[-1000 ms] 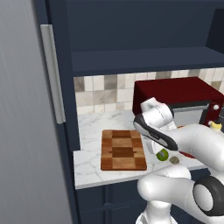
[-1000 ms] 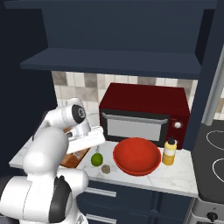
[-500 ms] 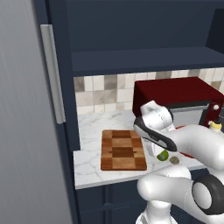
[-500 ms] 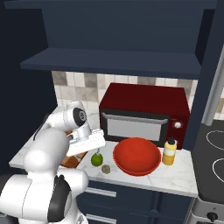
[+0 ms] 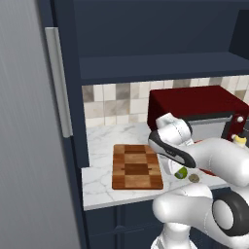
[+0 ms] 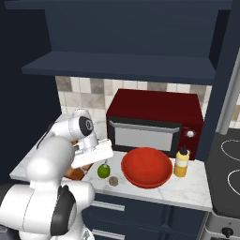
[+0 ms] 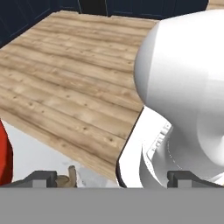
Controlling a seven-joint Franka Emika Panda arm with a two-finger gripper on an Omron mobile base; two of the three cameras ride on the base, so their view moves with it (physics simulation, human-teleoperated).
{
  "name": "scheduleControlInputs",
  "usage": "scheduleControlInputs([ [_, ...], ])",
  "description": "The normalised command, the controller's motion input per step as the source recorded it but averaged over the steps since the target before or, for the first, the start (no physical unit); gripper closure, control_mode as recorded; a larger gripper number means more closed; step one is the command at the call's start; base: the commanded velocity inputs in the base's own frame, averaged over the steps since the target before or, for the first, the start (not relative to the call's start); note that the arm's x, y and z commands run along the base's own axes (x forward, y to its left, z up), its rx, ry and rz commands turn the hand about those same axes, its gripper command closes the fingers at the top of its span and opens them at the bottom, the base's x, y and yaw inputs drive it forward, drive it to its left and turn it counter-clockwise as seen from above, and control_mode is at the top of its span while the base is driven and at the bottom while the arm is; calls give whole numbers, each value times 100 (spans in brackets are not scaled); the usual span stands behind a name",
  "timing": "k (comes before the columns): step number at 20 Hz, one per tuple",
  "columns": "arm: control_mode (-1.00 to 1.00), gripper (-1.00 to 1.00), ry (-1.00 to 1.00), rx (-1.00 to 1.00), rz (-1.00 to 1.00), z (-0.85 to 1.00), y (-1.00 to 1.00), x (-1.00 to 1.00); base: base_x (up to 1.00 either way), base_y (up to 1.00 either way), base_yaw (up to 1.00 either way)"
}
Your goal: Open the cabinet. Place the bowl and condiment on the counter. Then place the lime and garlic on the cutting board.
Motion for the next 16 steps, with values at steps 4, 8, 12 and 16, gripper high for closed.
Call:
scheduleControlInputs([
  [4, -100, -100, 0, 0, 1, 0, 0, 9, 0, 0, 0],
  [8, -100, -100, 0, 0, 2, -1, 0, 10, 0, 0, 0],
  [12, -100, -100, 0, 0, 3, -12, 0, 8, 0, 0, 0],
  [16, -100, -100, 0, 0, 3, -15, 0, 9, 0, 0, 0],
])
